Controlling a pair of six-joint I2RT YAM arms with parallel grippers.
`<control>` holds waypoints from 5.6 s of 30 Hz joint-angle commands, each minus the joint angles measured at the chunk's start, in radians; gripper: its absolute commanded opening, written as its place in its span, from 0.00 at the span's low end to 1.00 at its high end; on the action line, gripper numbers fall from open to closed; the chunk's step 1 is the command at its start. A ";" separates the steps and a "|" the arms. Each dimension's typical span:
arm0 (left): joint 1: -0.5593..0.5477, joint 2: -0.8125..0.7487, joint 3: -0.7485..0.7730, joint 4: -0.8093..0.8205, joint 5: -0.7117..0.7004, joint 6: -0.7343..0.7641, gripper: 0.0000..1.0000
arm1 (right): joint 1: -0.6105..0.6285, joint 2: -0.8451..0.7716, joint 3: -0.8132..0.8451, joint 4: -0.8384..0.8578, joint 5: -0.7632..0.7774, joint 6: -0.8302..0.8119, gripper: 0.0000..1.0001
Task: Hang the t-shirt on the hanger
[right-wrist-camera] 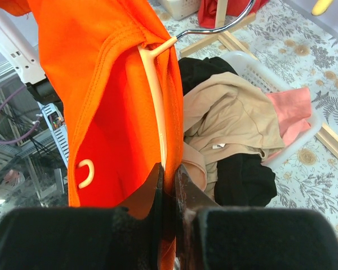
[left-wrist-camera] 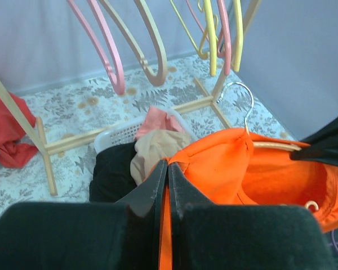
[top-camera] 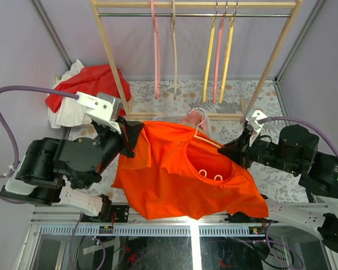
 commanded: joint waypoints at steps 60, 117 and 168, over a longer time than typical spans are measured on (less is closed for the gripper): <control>-0.131 -0.626 -0.776 0.329 0.195 0.006 0.52 | -0.003 0.107 0.509 -0.096 0.050 -0.089 0.00; -0.129 -0.486 -0.845 0.390 0.140 -0.208 0.00 | -0.003 -0.050 0.305 0.202 0.336 -0.049 0.00; 0.253 0.001 -0.135 0.163 0.808 0.222 0.79 | -0.002 0.030 0.199 -0.114 -0.082 -0.080 0.00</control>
